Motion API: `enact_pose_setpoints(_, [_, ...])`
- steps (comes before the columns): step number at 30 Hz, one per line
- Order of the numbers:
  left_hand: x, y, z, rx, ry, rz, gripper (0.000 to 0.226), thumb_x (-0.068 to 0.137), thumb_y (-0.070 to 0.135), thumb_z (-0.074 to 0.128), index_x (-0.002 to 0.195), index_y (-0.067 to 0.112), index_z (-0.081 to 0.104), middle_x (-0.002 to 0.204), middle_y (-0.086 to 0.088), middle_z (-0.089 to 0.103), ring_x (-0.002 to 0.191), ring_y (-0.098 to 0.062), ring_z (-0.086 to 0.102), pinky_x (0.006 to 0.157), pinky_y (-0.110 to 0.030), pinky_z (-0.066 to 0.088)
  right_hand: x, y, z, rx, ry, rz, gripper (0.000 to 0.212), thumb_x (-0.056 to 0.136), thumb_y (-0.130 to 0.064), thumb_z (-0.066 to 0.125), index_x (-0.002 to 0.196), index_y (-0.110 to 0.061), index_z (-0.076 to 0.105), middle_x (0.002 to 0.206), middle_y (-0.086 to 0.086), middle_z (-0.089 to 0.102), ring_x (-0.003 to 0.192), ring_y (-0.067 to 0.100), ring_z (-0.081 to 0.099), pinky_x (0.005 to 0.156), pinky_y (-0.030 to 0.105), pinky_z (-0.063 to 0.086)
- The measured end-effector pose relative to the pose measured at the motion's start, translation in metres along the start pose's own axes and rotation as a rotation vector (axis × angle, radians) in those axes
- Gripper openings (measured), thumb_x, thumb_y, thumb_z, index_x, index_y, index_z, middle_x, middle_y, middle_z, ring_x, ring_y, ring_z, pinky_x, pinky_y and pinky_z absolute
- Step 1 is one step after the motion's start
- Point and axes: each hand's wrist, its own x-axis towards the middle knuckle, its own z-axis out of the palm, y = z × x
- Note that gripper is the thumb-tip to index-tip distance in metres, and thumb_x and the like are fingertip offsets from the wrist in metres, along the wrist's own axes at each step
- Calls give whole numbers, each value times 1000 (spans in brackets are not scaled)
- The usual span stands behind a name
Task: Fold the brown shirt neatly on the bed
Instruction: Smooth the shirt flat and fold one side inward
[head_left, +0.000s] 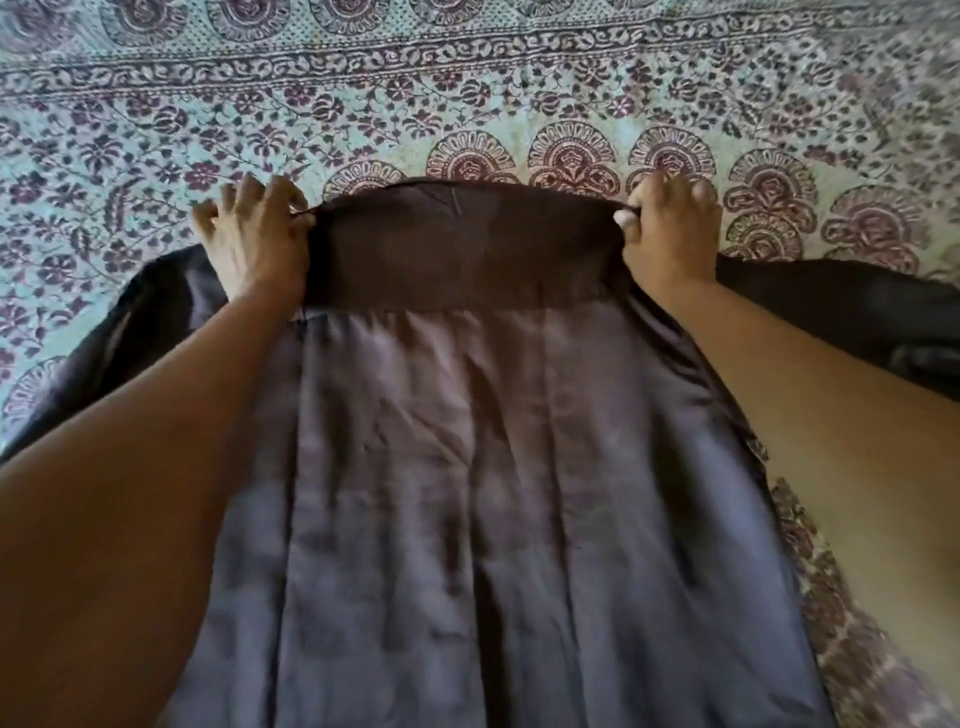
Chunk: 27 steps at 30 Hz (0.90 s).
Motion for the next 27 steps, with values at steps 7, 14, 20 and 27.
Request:
enact_pose_setpoints(7, [-53,38,-7,-185,105,20,35,89,33,39,117,20,54,129,-9,49,122,-28,41,102,-43,24,-51,-23,6,148,141,-174,46,93,-28,36,135,-9,41,145,12,38,136,29,30,112,47,19])
enact_pose_setpoints(14, [-98,-14,5,23,-247,371,63,90,58,17,147,31,20,157,-1,15,144,-20,14,115,-46,6,-105,23,25,-3,-108,-186,70,90,-51,15,147,-10,20,155,9,18,143,22,16,115,40,9])
enact_pose_setpoints(20, [-81,-56,-11,103,-322,74,57,97,51,23,149,27,17,158,-2,6,145,-20,3,116,-50,-2,-111,36,8,-27,-156,-66,75,87,-52,7,147,-8,15,155,13,13,143,26,15,115,42,6])
enact_pose_setpoints(27, [-212,-14,-31,-11,-336,211,62,91,49,18,146,22,26,156,-7,20,143,-24,17,114,-48,7,-222,25,-3,81,-138,-123,59,95,-35,23,144,-2,24,151,15,24,140,26,23,114,37,13])
